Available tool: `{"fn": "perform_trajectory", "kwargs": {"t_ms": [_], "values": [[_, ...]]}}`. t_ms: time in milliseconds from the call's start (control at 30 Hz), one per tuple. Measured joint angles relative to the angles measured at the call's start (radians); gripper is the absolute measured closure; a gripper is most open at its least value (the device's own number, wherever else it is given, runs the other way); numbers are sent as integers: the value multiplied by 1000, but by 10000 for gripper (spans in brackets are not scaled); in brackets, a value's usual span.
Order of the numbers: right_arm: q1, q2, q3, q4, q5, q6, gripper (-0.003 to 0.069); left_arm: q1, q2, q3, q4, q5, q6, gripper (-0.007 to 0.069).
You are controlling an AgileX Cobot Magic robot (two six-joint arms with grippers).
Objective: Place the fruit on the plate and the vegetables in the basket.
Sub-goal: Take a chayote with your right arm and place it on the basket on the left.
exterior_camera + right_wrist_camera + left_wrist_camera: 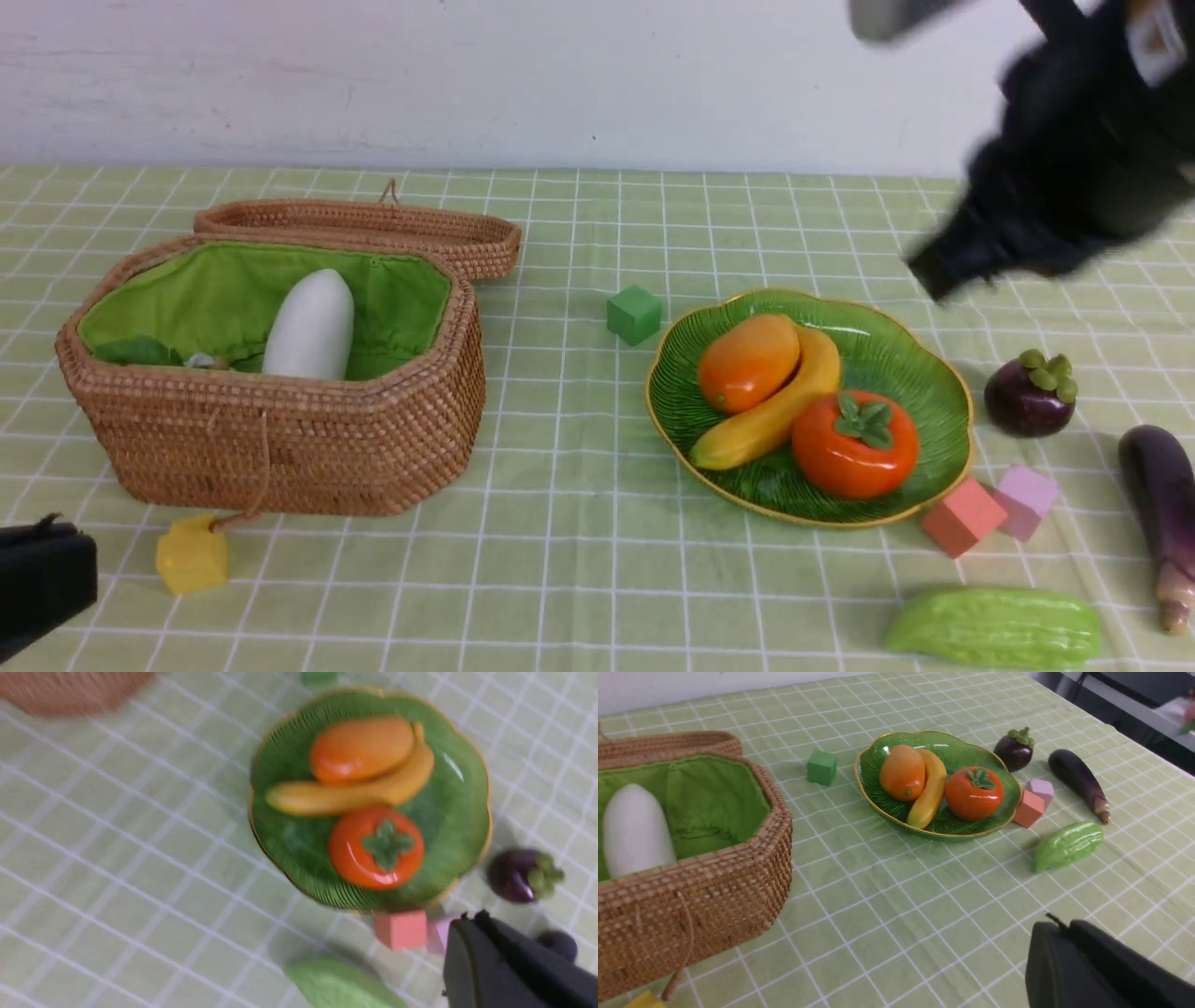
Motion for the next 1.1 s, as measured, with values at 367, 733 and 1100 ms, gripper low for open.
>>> {"fn": "perform_trajectory", "kwargs": {"t_ms": [367,733,1100], "values": [[-296,7,529,239,-259,-659,160,0,0,0,-65,8,52,603],[-338,193,571,267,-451,-845,9,0,0,0,-68,9,54,595],[-338,338,573,257,-499,-865,90,0,0,0,-68,24,54,592]]}}
